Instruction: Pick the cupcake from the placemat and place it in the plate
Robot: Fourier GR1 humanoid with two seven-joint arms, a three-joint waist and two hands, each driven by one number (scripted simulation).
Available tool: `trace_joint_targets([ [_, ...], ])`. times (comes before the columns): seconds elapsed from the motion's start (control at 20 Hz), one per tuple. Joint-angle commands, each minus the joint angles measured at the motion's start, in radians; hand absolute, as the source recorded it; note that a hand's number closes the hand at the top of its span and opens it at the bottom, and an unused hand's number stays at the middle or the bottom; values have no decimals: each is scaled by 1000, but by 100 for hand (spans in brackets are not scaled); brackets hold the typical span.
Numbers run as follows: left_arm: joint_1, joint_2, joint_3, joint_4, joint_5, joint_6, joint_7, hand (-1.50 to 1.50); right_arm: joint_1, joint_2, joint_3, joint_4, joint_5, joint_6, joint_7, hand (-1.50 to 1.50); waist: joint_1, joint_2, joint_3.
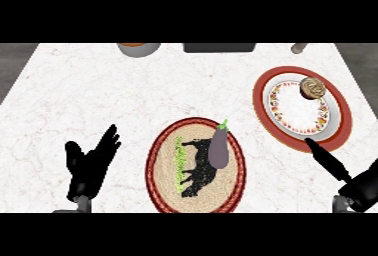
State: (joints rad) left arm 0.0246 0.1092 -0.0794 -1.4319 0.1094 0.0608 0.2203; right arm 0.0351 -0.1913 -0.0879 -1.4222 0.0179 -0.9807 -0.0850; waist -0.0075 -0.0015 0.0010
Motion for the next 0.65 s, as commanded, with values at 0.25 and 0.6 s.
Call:
trace_joint_targets([
  [0.25,43,-4,9,-8,-2,-36,-20,0,231,92,65,-65,29,46,-108,-150,4,1,-1],
  [0.6,50,-12,25,-8,-8,-57,-46,0,279,163,153,-132,173,-37,-39,-150,7,1,-1],
])
